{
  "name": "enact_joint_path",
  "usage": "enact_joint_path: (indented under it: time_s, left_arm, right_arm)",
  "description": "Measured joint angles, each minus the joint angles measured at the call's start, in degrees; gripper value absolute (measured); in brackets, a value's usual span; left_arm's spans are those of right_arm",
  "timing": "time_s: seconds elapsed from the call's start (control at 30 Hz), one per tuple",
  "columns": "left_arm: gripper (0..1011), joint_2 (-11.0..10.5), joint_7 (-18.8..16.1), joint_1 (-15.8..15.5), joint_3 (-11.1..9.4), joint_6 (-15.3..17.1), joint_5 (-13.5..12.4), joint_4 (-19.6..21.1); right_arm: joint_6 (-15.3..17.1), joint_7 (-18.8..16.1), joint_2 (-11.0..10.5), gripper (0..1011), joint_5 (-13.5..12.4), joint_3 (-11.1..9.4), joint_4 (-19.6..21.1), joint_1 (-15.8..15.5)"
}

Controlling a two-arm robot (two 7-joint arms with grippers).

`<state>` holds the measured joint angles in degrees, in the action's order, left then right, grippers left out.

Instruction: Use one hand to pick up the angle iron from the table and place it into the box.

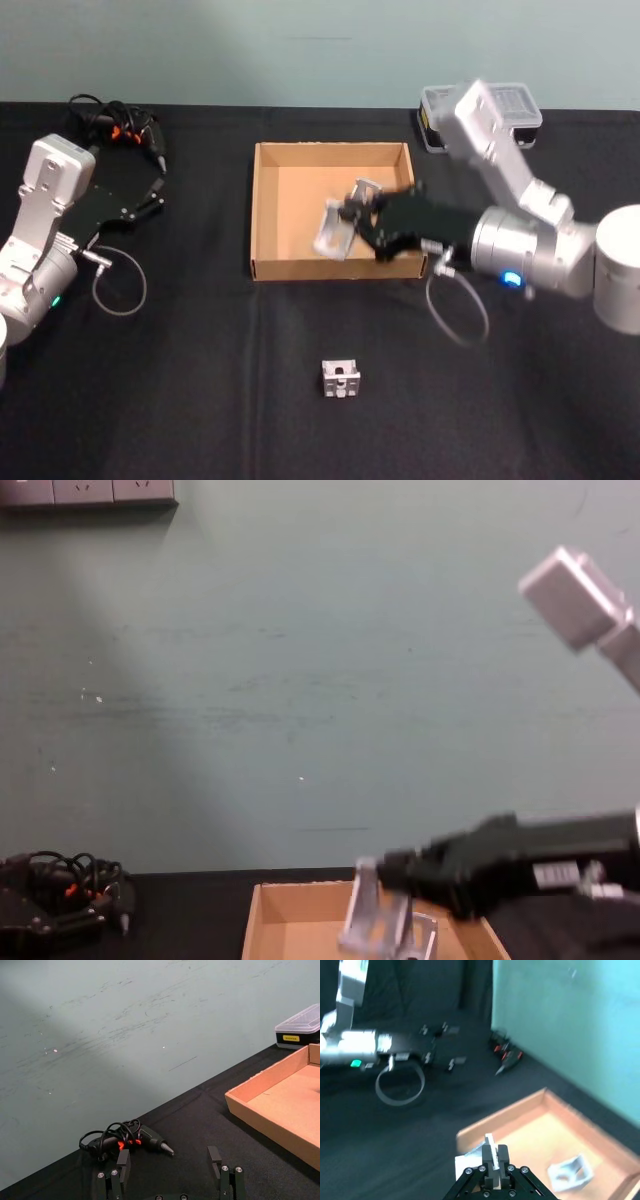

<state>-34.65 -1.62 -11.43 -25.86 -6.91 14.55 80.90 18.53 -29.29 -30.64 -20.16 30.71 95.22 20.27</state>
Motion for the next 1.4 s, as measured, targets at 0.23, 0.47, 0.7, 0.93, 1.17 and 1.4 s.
enact_joint_path:
  time_s: [0.23,0.47,0.7,0.93,1.17,1.4]
  left_arm:
    - [1000,0.0,0.0,0.0,0.0,0.0,0.0,0.0]
    - [1000,0.0,0.0,0.0,0.0,0.0,0.0,0.0]
    - [1000,0.0,0.0,0.0,0.0,0.0,0.0,0.0]
    - [1000,0.0,0.0,0.0,0.0,0.0,0.0,0.0]
    - [1000,0.0,0.0,0.0,0.0,0.0,0.0,0.0]
    - [1000,0.0,0.0,0.0,0.0,0.0,0.0,0.0]
  right_arm:
    - [-3.43,0.96,2.18,72,1.88,-0.47,-3.88,4.39]
    - [-6.92,1.44,6.35,72,4.61,0.61,-12.63,9.04]
    - [-8.94,0.27,9.91,72,6.84,2.4,-20.15,12.2]
    - [-10.24,-0.18,12.98,72,8.81,3.47,-27.23,14.7]
    - [-10.81,-0.21,14.95,72,10.3,3.64,-32.0,16.28]
    - [-11.01,-0.53,15.86,72,11.17,3.29,-33.63,16.86]
